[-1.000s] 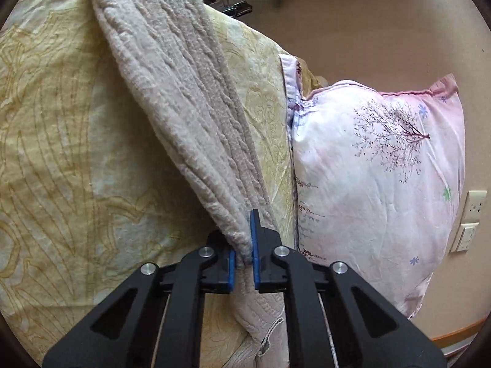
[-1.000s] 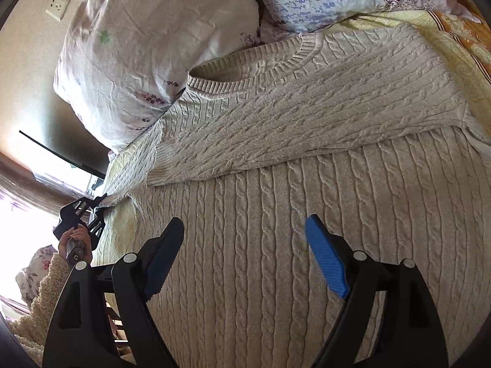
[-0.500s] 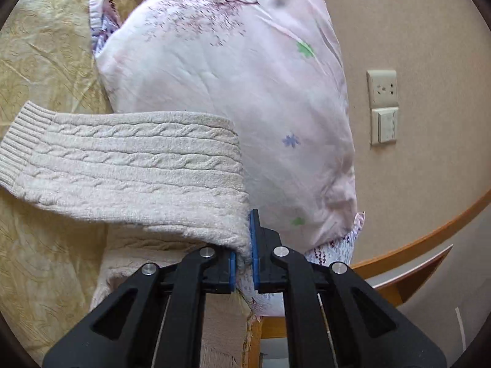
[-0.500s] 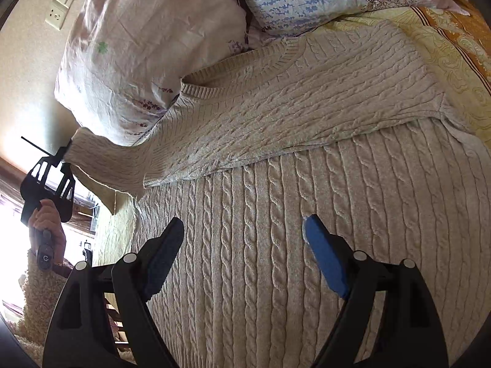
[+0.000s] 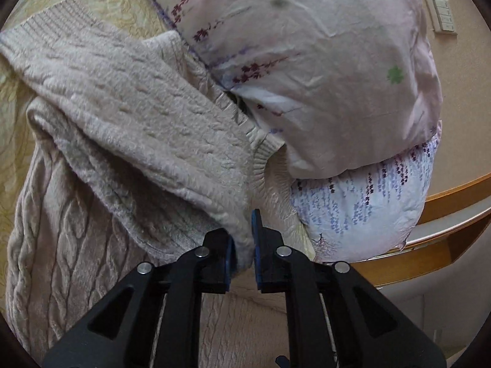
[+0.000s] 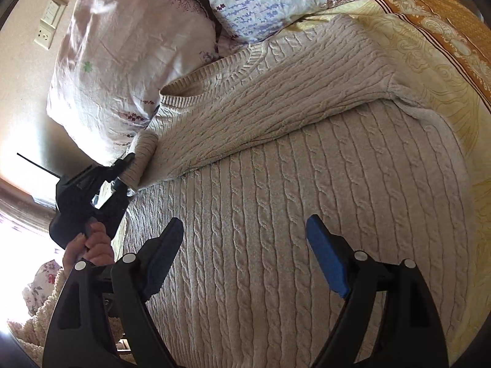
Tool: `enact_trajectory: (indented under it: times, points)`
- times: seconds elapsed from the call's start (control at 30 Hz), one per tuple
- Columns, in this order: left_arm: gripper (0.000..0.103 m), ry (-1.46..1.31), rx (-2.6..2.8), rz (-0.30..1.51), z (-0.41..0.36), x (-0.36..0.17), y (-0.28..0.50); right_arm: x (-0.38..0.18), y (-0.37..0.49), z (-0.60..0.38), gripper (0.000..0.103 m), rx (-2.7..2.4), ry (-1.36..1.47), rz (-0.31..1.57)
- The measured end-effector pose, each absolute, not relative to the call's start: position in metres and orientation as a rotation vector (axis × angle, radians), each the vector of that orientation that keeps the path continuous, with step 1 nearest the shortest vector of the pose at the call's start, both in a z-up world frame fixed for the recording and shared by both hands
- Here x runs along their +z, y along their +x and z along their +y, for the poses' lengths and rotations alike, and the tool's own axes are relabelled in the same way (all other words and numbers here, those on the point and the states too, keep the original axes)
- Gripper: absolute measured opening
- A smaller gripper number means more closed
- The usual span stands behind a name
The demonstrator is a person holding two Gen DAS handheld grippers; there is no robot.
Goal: Fold small clothes
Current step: 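Fold the held sleeve across the sweater body toward the collar with the left tool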
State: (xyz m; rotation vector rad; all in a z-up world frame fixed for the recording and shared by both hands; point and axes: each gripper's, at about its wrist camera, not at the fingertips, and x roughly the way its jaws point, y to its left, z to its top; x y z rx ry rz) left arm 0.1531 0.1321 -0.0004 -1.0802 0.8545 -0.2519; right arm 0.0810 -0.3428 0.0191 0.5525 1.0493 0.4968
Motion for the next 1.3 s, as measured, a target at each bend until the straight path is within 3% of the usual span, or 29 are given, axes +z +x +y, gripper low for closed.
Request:
enact_trajectory:
  times: [0.07,0.13,0.2,0.4,0.63,0.7,0.77,1.03,1.3]
  points:
    - [0.025,-1.092,-0.244,0.895,0.129,-0.013,0.152,0.018,0.080,-0.345,0.084,0.492,0.553,1.052]
    - [0.029,-1.112,-0.255,0.884,0.133,-0.013,0.150,0.017,0.080,-0.347,0.084,0.488,0.553,1.052]
    - [0.046,-1.136,-0.269,0.873,0.142,-0.007,0.148,0.017,0.081,-0.348,0.084,0.484,0.554,1.053]
    - [0.049,-1.252,-0.142,0.750,0.206,0.006,0.143,0.016,0.085,-0.347,0.084,0.490,0.553,1.056]
    - [0.037,-1.366,0.032,0.697,0.261,-0.008,0.134,0.015,0.090,-0.339,0.084,0.520,0.539,1.066]
    - [0.017,-1.415,0.035,0.697,0.265,-0.015,0.133,0.014,0.090,-0.338,0.084,0.524,0.536,1.068]
    - [0.007,-1.447,0.007,0.690,0.263,-0.016,0.136,0.014,0.091,-0.340,0.084,0.525,0.538,1.069]
    - [0.007,-1.384,-0.244,0.623,0.214,0.029,0.157,0.011,0.090,-0.354,0.084,0.514,0.557,1.061]
    - [0.007,-1.232,-0.572,0.704,0.085,0.075,0.197,0.011,0.080,-0.382,0.084,0.478,0.574,1.031]
